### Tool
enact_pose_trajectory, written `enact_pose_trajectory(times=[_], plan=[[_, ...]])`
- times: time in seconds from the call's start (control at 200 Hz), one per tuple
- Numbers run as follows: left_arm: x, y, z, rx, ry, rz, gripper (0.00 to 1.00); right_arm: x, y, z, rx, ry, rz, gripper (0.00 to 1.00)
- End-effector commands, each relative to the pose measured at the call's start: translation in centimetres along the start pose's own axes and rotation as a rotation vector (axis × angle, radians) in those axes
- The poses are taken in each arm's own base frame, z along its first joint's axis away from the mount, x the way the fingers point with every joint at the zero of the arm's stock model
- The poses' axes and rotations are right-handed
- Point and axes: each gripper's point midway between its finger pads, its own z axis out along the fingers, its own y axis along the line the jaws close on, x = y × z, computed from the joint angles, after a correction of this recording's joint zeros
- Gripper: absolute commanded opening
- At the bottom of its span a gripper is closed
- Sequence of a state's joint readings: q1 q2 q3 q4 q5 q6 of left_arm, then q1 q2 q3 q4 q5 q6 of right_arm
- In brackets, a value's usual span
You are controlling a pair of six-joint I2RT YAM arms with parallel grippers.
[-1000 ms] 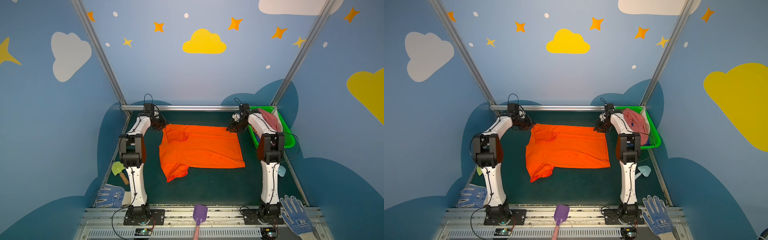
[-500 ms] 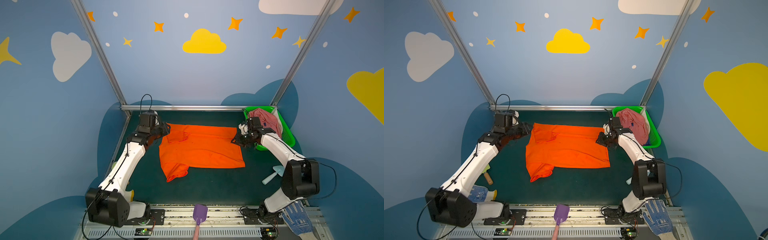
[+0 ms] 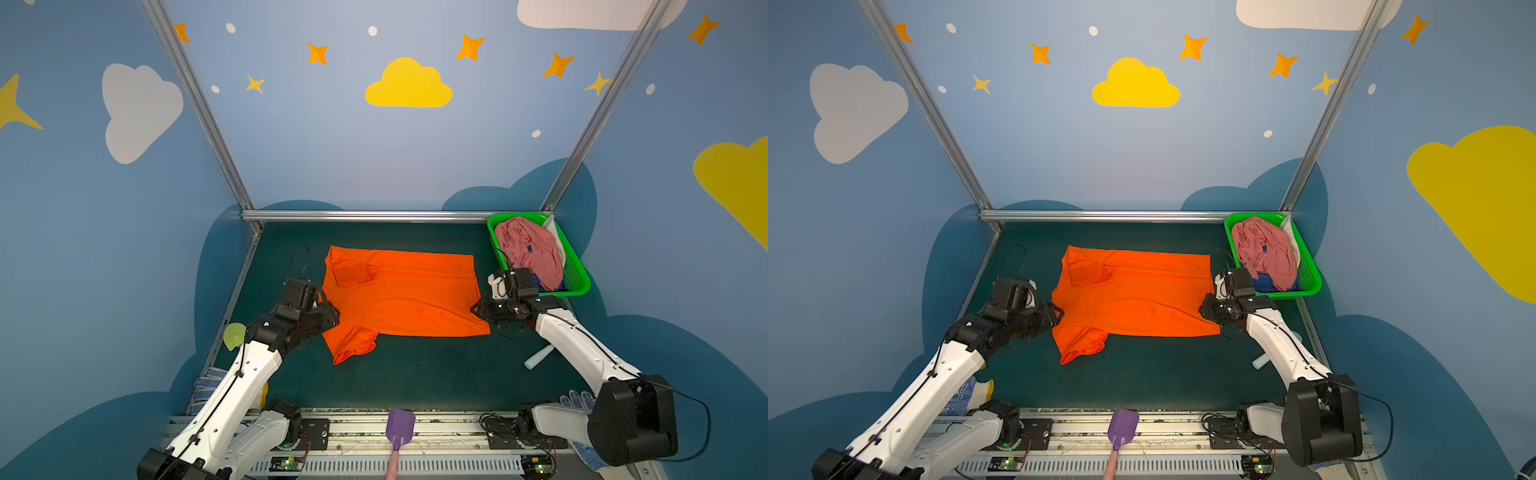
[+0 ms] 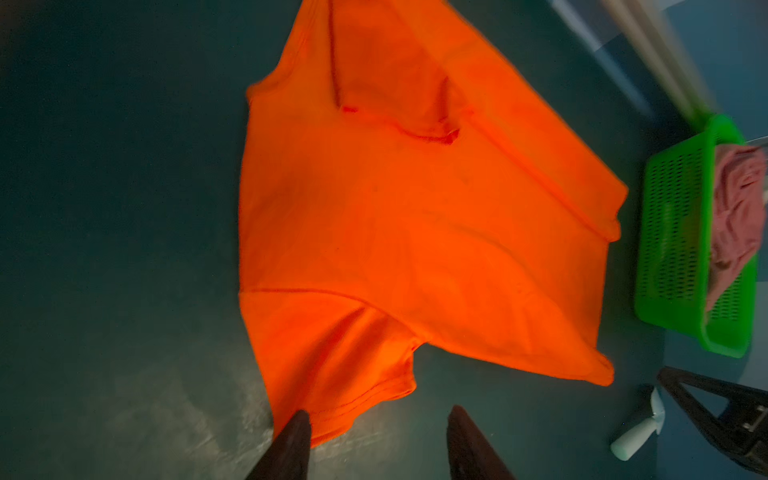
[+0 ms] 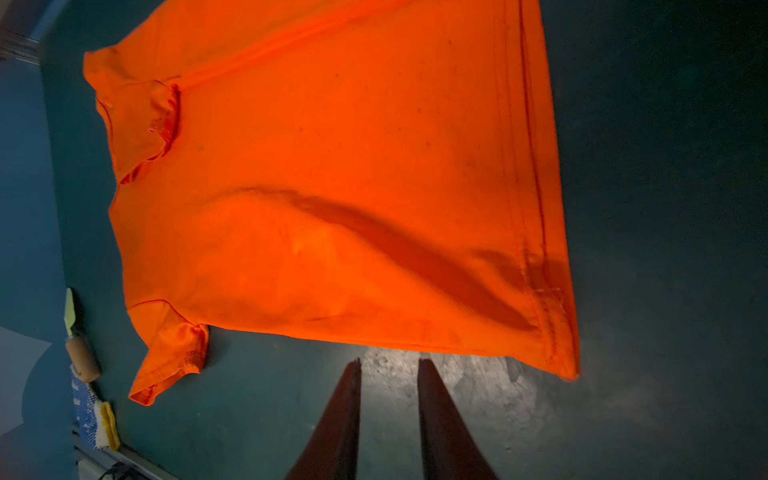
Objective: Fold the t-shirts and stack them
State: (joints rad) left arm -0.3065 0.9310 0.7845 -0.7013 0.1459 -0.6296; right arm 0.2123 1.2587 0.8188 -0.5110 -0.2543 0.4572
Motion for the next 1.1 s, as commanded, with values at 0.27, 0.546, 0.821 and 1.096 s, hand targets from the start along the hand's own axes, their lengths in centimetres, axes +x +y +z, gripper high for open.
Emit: enact_pose_trajectory(times=[0.27,0.546,0.821,1.096], plan=[[6.0,4.5,2.2,-0.106,0.101,-0.183,0.58,1.3,-0.9,0.8,0.006,0.005,0.037,0.29],[5.9,6.9,3.6,-0.215,0.054,-0.288,0.67,1.5,-1.1,0.6,0.013,-0.001,0.04,0.29],[6.7,7.2,4.9,-0.163,0.03,-0.44,0.64,1.4,-1.0,0.7,0.01,0.001,0.044,0.29],[7.2,7.2,6.6,-0.144,0.049,-0.524,0.59,1.4,-0.8,1.2,-0.001,0.013,0.054,0.29]])
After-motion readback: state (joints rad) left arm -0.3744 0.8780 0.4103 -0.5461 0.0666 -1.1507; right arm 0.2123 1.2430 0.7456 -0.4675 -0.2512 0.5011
